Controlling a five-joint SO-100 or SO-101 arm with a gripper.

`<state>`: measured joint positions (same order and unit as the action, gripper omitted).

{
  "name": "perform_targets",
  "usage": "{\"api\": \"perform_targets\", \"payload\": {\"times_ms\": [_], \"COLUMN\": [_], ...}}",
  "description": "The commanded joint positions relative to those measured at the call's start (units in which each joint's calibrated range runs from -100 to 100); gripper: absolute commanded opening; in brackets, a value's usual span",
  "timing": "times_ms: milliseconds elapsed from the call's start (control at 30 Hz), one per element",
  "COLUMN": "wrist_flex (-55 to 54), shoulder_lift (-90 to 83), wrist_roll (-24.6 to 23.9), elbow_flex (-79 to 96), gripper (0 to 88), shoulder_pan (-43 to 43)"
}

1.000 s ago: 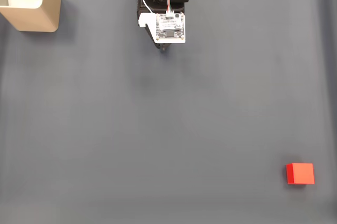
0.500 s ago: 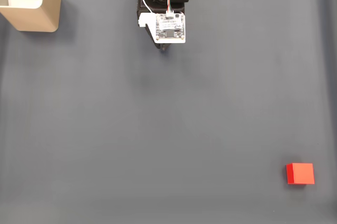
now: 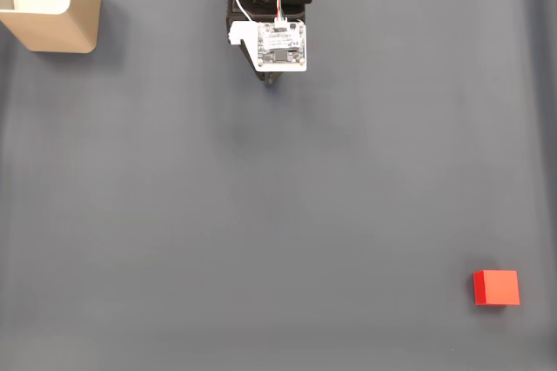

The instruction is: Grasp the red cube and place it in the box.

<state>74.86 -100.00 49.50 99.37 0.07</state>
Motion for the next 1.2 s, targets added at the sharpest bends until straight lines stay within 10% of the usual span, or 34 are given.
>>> {"api": "perform_targets", "payload": {"times_ms": [0,1167], "wrist_flex": [0.96,-20.02], "shoulder_lift": [0.09,14.47], "wrist_roll": [-0.68,-2.25], "elbow_flex": [0.54,-13.87], "gripper": [0.0,0.0], "shoulder_pan": [0.57,1.2]}}
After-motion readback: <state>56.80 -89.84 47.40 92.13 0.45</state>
